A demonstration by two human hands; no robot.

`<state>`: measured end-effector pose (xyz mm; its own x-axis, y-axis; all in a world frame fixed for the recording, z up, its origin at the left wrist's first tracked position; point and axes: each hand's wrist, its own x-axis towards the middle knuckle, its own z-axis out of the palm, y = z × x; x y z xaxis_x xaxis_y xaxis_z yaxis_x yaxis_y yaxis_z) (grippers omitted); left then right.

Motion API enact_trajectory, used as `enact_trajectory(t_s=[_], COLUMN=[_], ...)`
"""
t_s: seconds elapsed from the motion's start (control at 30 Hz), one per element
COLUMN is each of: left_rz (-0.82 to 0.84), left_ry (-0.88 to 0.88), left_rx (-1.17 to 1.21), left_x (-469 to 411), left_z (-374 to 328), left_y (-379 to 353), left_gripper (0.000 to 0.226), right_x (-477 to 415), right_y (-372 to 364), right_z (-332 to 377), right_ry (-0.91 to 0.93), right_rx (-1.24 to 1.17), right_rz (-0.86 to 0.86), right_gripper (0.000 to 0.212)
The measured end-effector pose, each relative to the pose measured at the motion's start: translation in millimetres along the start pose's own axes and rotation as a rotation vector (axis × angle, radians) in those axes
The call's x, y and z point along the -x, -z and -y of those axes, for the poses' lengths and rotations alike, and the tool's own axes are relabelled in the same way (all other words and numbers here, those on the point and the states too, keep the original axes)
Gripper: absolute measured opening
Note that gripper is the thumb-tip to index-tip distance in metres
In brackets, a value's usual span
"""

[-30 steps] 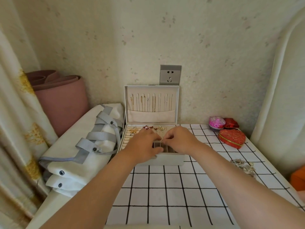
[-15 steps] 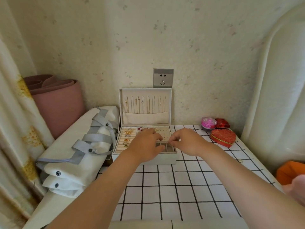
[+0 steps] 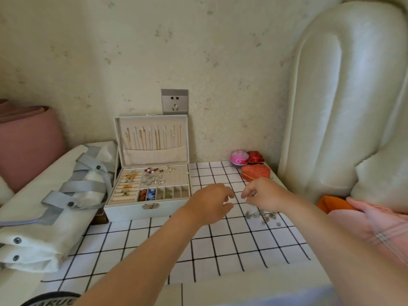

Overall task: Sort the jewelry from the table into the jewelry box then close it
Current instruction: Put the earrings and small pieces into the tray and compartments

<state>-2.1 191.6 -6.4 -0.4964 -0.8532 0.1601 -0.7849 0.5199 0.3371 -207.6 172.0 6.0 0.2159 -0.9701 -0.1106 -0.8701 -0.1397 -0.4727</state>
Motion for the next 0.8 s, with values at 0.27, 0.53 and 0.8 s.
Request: enact_trajectory(t_s=[0.27,0.53,0.8], left_rz=[0.110,0.108,0.105], left_ry=[-0.158,-0.222,-0.090], left_rx=[-0.062,-0.104,-0.075], left_x=[-13,-14,-12], left_z=[-11,-7,0], left_y=[-42,-51,-38], left_gripper=[0.044,0.032,0.014], right_x=[2,-3,-5], right_y=[-2,-7,-11], right_z=[-29,-28,-19], right_ry=[-0.063,-0.031,-0.026], right_rx=[0.116,0.091,-0.010], right_rz=[0.158,0.158,0.127], right_gripper=[0.017,0.017,0.018])
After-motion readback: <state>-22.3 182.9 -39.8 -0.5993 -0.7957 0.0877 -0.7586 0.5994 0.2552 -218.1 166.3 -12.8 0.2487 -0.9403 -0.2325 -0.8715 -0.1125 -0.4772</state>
